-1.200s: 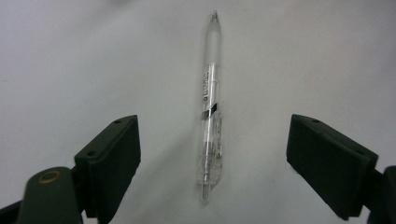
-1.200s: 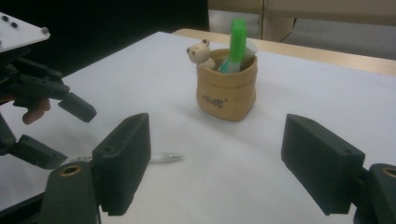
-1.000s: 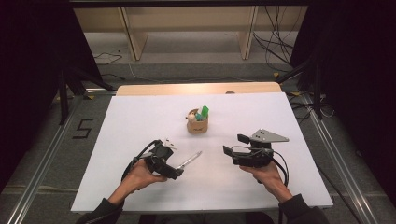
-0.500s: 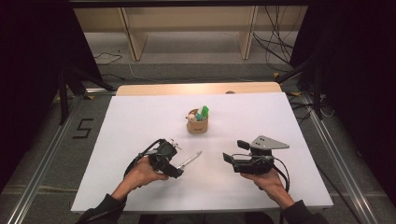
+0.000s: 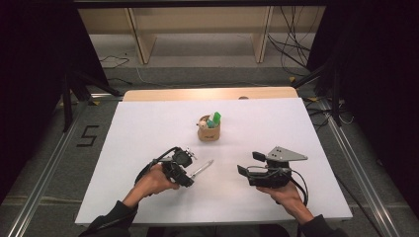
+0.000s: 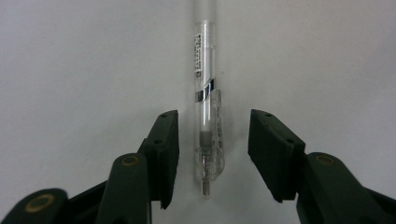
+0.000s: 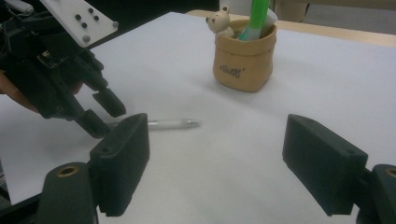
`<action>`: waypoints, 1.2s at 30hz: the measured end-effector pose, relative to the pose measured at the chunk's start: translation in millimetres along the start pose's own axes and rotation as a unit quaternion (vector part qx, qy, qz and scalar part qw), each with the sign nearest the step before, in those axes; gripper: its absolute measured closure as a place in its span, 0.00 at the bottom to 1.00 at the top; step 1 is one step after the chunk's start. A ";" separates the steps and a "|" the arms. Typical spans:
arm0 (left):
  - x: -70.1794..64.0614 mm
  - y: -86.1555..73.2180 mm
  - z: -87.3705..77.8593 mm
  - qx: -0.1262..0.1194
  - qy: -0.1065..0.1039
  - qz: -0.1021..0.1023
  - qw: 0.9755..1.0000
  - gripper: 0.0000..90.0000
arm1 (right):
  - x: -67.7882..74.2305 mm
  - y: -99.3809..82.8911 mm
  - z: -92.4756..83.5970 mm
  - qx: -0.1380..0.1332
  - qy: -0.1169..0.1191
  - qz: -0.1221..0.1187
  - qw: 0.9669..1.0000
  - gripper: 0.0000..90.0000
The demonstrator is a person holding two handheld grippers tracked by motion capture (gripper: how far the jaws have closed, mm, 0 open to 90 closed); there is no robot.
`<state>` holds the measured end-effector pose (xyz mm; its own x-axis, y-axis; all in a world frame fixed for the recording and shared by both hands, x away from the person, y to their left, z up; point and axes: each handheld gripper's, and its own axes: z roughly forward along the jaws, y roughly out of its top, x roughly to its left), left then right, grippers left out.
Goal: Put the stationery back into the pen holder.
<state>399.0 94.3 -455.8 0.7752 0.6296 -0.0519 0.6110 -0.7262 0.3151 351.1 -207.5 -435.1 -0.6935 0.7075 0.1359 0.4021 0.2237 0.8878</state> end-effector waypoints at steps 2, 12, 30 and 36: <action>0.2 0.9 1.5 0.001 0.001 0.000 1.000 0.64 | 0.1 -0.5 0.6 0.001 0.000 -0.001 1.000 0.26; -1.2 4.8 6.6 0.016 0.016 0.013 1.000 0.73 | 0.6 -1.1 1.1 0.002 0.003 0.000 1.000 0.27; 4.9 1.8 4.7 -0.004 -0.009 -0.005 1.000 0.85 | 1.4 -2.3 4.0 0.006 0.008 -0.002 1.000 0.27; 5.9 0.7 -0.7 -0.020 -0.017 -0.011 1.000 0.85 | 2.4 -2.2 4.0 0.006 0.009 -0.002 1.000 0.27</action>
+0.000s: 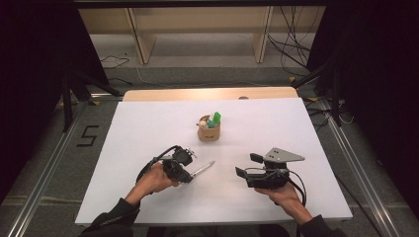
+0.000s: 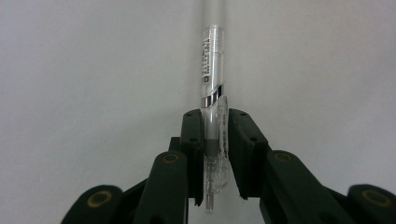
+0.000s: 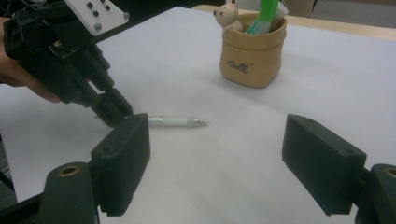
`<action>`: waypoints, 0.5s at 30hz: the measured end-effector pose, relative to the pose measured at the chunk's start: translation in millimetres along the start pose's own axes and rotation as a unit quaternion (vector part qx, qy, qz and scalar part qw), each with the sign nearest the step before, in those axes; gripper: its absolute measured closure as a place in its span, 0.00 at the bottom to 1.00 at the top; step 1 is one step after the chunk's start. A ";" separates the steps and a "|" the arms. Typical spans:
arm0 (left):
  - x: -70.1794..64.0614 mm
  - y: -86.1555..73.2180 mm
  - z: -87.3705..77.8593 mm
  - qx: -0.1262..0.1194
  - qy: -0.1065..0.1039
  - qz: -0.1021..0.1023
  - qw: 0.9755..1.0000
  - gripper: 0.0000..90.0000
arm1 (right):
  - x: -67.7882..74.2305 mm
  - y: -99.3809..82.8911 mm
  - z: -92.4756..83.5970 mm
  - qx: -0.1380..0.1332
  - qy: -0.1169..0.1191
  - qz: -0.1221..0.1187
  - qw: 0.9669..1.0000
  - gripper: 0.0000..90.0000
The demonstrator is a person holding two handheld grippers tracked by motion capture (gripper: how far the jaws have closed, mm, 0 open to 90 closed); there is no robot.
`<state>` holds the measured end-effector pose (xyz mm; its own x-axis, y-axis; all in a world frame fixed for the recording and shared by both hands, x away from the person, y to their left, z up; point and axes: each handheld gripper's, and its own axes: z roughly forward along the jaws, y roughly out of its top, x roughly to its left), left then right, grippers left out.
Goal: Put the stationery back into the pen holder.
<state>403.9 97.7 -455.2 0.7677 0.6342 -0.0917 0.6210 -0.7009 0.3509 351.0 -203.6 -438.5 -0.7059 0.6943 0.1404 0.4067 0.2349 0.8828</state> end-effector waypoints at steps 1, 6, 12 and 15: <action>0.5 -0.4 -1.0 -0.003 -0.001 0.000 1.000 0.85 | 0.2 -0.1 0.1 0.000 0.000 0.000 1.000 0.27; 3.4 -1.4 -5.5 -0.017 -0.005 -0.006 1.000 0.85 | 0.8 -0.8 1.3 0.003 0.002 0.000 1.000 0.27; 4.7 -1.9 -8.5 -0.028 -0.013 -0.013 0.999 0.85 | 1.1 -1.3 1.9 0.004 0.002 0.000 1.000 0.27; 5.1 -2.0 -10.8 -0.040 -0.018 -0.017 0.999 0.85 | 1.4 -1.2 2.1 0.004 0.003 0.000 1.000 0.27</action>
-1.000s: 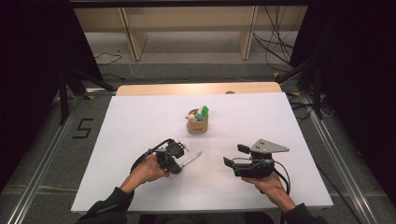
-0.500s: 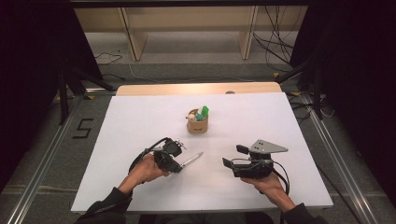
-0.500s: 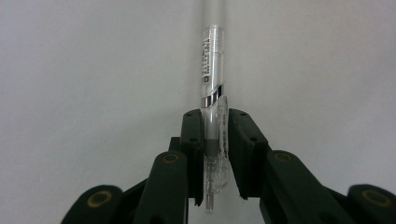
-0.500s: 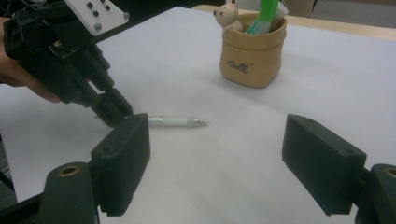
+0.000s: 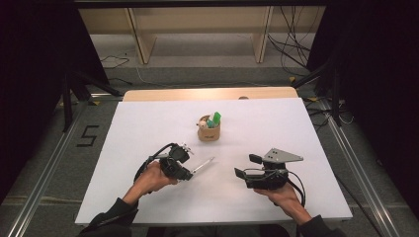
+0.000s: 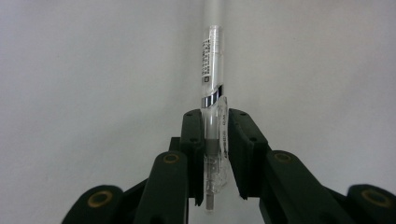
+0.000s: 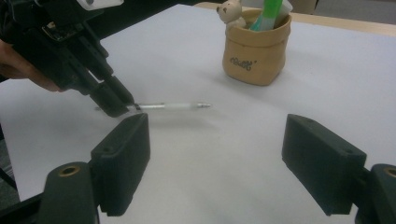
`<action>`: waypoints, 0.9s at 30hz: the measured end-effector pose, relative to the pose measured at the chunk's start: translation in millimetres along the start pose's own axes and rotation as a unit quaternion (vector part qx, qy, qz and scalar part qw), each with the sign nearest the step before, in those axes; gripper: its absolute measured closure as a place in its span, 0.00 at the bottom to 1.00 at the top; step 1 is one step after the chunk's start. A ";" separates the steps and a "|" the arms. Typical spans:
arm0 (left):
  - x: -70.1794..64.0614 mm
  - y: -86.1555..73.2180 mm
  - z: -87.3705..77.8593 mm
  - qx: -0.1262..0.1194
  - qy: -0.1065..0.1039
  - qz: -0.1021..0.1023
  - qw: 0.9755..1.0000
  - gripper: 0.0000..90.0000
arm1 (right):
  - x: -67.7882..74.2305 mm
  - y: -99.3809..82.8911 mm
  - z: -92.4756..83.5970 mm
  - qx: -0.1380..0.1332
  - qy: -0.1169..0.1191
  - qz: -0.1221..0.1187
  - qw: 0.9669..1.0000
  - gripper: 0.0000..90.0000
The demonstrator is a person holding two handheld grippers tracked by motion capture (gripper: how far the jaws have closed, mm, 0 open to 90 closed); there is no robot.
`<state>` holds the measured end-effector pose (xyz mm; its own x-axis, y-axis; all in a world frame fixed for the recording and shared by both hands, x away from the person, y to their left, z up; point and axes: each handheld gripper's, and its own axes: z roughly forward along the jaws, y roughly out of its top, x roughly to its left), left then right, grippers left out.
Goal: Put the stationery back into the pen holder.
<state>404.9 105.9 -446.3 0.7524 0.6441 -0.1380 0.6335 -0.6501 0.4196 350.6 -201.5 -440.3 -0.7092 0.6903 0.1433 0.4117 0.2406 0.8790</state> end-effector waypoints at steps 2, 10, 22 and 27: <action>0.0 -0.1 -2.8 -0.012 -0.005 -0.002 1.000 0.85 | 0.1 -0.1 0.2 0.000 0.001 0.001 1.000 0.27; -1.6 -3.2 -8.8 -0.079 -0.028 -0.023 0.996 0.85 | 1.3 -0.4 2.2 -0.003 0.012 0.019 1.000 0.27; -17.7 -6.0 -17.3 -0.178 -0.042 -0.030 0.983 0.85 | 5.5 4.1 12.0 -0.024 0.055 0.098 0.993 0.28; -24.0 -7.2 -16.9 -0.203 -0.044 -0.021 0.978 0.85 | 5.9 5.9 18.9 -0.032 0.061 0.118 0.991 0.31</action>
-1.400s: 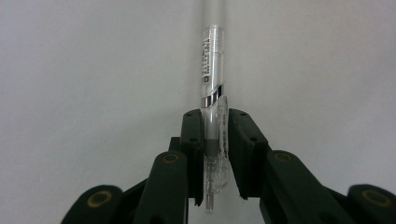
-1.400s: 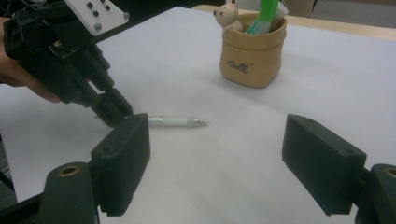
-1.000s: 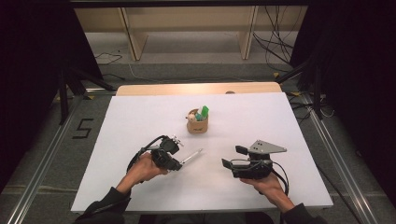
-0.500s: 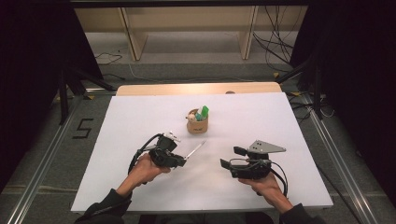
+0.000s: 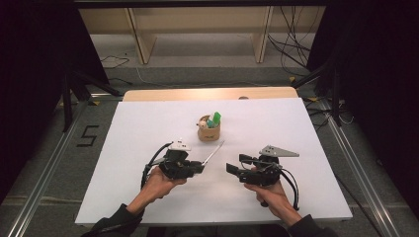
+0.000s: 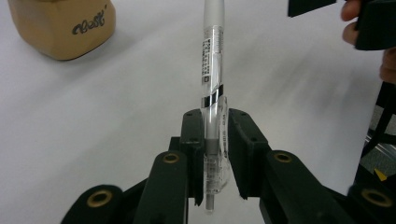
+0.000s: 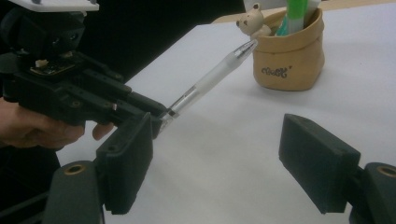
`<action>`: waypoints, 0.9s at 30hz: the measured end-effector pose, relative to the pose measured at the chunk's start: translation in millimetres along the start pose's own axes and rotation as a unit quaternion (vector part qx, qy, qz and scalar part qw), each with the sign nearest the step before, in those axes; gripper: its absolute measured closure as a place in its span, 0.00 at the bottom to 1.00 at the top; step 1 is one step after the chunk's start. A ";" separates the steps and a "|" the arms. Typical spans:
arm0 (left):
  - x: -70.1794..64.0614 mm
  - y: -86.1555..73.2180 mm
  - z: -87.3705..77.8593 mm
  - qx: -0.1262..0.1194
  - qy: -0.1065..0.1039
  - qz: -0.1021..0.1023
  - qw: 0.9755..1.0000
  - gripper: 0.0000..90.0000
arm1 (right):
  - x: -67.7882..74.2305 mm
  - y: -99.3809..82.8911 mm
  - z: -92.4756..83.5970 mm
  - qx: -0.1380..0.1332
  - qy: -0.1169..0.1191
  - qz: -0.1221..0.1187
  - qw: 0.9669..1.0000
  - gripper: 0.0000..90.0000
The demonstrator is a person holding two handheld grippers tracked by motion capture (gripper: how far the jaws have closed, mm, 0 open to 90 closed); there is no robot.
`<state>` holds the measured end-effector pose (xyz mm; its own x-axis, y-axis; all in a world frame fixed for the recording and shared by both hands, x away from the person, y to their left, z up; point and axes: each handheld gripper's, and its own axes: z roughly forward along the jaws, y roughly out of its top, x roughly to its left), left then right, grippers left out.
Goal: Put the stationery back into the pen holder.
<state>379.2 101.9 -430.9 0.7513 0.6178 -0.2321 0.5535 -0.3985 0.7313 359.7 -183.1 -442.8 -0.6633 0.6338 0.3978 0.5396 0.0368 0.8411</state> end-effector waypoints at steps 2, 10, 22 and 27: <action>-2.8 -0.4 1.3 -0.001 -0.004 0.004 1.000 0.85 | 0.5 0.2 3.3 0.000 0.004 0.004 1.000 0.32; -13.3 -2.5 4.0 -0.035 -0.018 0.020 0.999 0.85 | 1.3 4.4 14.0 -0.016 0.025 0.035 0.999 0.39; -19.4 -2.4 4.9 -0.041 -0.028 0.026 0.998 0.85 | -1.8 6.6 22.9 -0.031 0.044 0.072 0.996 0.54; -23.3 -1.9 4.0 -0.048 -0.031 0.030 0.998 0.85 | -3.2 7.2 23.8 -0.036 0.056 0.083 0.994 0.59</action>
<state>362.1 85.5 -429.5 0.8047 0.5503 -0.2228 0.4721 -0.3655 0.8022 378.1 -166.5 -446.8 -0.6240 0.5356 0.5691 0.6108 -0.1200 0.7826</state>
